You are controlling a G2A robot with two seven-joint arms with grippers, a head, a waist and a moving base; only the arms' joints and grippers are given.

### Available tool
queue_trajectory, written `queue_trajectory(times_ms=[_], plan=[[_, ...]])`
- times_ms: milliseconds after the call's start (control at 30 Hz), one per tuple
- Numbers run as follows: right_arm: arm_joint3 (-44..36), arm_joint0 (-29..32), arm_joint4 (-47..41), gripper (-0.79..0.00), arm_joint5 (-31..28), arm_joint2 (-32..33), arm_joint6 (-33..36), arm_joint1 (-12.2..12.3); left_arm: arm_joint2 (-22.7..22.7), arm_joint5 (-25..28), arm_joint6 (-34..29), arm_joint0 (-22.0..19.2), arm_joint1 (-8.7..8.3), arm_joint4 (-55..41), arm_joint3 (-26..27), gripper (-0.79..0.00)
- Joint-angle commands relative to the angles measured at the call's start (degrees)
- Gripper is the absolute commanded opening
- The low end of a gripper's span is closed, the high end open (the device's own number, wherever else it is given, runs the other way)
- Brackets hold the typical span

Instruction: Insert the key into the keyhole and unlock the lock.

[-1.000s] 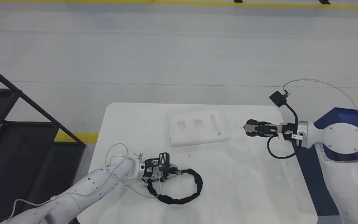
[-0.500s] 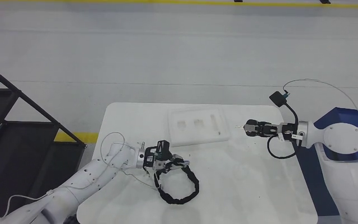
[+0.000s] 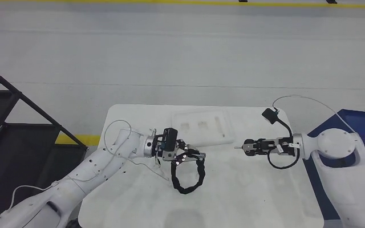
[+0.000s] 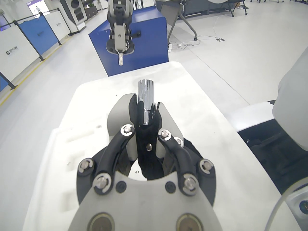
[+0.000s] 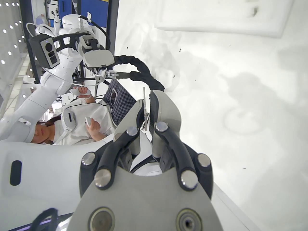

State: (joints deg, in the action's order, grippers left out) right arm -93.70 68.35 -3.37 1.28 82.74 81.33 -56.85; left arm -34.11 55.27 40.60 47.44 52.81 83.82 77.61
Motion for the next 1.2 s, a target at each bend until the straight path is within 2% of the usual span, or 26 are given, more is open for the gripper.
queue_trajectory(times_ms=[0, 200, 433, 867, 967, 1167], plan=[[-1.03, 0.54, -1.14, -0.785, 0.52, 0.17, 0.10, 0.11, 0.86, 0.28, 2.22, -0.91, 0.83, 0.39, -0.55, -0.785], [-7.19, 2.23, -2.61, -0.785, 1.55, 1.19, 0.61, 0.67, 4.10, -1.81, 10.22, -3.08, 3.66, 3.28, -3.68, -0.785], [-12.24, 3.84, -2.59, -0.785, 1.39, 3.72, 0.87, 1.39, 7.77, -6.60, 15.02, -5.06, 6.71, 1.35, -6.79, -0.785], [-12.15, 4.07, -2.35, -0.785, 1.50, 3.70, -0.12, 1.38, 7.77, -6.60, 15.02, -5.06, 6.71, 1.35, -6.79, -0.785], [-13.02, 4.61, -1.90, -0.785, 2.46, 3.88, -2.05, 1.53, 7.14, -9.58, 12.37, -3.35, 6.94, -0.16, -6.46, -0.785], [-19.05, 5.71, 1.82, -0.785, 6.92, 4.40, -4.09, 2.10, 6.94, -15.78, 15.19, -2.36, 8.53, 0.03, -7.00, -0.785]])
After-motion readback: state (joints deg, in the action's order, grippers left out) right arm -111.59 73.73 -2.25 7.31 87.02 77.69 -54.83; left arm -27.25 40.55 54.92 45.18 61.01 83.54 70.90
